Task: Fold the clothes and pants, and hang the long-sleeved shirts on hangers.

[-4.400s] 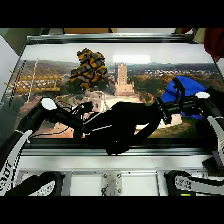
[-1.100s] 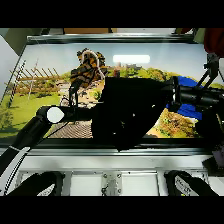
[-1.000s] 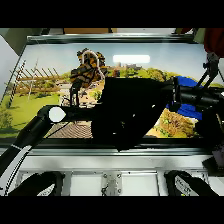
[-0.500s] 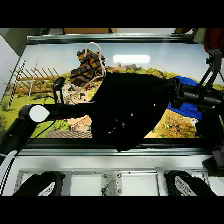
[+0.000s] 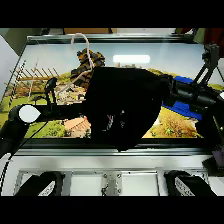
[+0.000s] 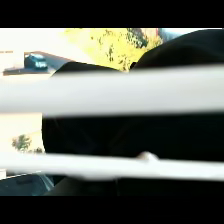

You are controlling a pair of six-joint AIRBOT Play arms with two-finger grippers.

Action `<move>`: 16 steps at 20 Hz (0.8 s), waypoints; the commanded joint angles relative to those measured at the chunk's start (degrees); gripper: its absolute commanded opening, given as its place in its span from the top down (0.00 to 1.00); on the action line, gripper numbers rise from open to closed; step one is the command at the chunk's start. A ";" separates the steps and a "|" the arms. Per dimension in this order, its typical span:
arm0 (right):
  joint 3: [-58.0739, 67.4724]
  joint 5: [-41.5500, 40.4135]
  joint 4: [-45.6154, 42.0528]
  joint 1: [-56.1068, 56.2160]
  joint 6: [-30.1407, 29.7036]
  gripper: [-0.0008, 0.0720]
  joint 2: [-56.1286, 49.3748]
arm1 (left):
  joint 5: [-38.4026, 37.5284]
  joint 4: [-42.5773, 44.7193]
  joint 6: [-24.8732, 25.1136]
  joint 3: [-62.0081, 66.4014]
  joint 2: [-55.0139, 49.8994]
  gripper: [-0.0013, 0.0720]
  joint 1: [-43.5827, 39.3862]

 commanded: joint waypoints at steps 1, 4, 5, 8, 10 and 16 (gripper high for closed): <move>0.07 -1.16 4.04 0.74 0.22 0.97 0.22 | -0.83 -0.20 0.15 0.04 0.15 0.96 3.13; 0.07 -0.96 1.14 0.74 1.42 0.97 0.20 | -2.80 -0.22 1.68 0.04 0.15 0.96 7.15; 0.07 -0.92 0.35 0.74 1.51 0.97 0.20 | -3.50 -0.22 2.25 0.04 0.15 0.95 8.52; 0.07 -0.94 -0.66 0.74 1.51 0.97 0.20 | -4.55 -0.33 3.23 0.04 0.15 0.96 12.31; 0.07 -0.94 -0.72 0.74 1.46 0.97 0.20 | -5.29 -0.31 4.33 0.04 0.15 0.95 14.05; 0.07 0.66 -7.61 0.50 -3.15 0.97 0.20 | -7.28 -0.09 7.06 2.64 0.13 0.95 15.76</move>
